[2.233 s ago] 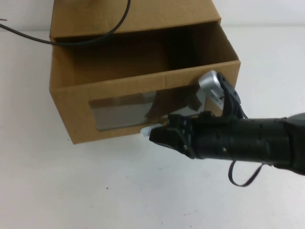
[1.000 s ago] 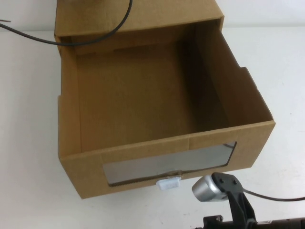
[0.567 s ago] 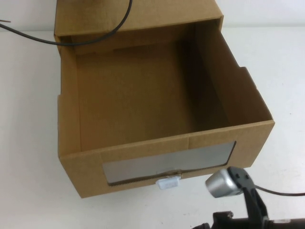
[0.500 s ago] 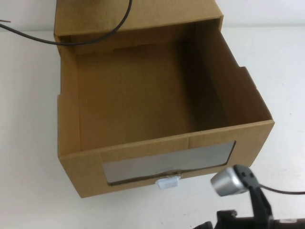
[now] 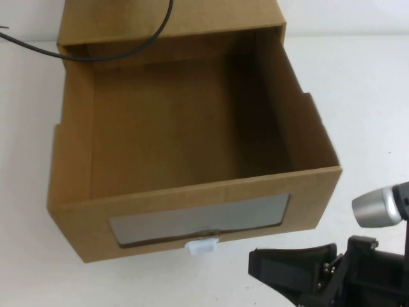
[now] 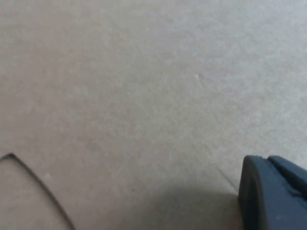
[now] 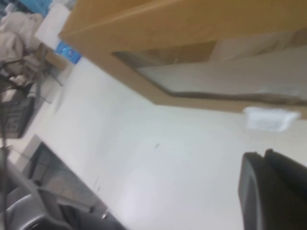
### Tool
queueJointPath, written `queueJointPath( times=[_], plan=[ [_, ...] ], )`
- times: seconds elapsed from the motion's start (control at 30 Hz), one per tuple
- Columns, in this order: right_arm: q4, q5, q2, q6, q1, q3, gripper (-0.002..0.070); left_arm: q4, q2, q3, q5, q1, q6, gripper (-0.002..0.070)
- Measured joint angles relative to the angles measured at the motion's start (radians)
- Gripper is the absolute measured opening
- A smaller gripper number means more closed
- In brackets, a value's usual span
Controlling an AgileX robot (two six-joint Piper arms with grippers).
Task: Open the shoe box
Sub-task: 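Pull the top drawer of the cardboard box fully open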
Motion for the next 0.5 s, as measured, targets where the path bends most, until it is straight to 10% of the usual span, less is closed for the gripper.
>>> queueJointPath(
  times=[0.5],
  plan=[
    [-0.051,-0.01,-0.039,-0.004,0.0,0.066,-0.0018,0.033,-0.109,0.01,-0.007,0.008,0.048,-0.0006]
  ],
)
